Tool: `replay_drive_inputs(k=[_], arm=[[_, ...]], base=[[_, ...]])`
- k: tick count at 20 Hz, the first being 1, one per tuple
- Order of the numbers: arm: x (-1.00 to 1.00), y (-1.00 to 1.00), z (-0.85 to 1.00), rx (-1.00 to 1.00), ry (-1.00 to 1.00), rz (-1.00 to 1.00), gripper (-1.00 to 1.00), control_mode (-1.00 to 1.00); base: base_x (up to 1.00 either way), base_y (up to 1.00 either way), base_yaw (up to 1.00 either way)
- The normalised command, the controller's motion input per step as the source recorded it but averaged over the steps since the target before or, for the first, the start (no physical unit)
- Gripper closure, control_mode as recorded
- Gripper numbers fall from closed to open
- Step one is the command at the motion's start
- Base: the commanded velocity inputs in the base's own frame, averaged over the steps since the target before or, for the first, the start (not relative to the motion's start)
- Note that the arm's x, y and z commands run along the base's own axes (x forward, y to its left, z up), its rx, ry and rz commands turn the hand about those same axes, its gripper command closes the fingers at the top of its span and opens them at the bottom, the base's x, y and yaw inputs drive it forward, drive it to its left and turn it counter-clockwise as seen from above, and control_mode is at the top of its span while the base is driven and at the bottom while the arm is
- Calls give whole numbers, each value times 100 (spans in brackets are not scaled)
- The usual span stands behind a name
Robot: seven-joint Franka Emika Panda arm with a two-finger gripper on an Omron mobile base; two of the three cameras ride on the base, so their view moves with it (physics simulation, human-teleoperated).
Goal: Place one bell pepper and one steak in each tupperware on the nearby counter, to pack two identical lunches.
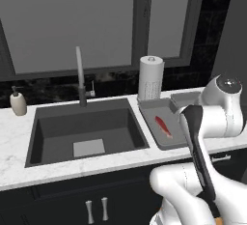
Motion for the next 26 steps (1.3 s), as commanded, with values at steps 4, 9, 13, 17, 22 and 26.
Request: replay_drive_inputs(k=[4,9,13,17,22,26], arm=[[45,-31,-43,0,1,0,100,-100],[51,-11,-58,0,2,0,100,-100],[54,-9,-47,0,1,0,100,-100],[50,-15,-28,0,2,0,100,-100],[49,-18,-26,0,0,0,100,-100],[46,-16,-32,0,0,0,100,-100]], base=[[0,0,0],[0,0,0],[0,0,0],[0,0,0],[0,0,0],[0,0,0]])
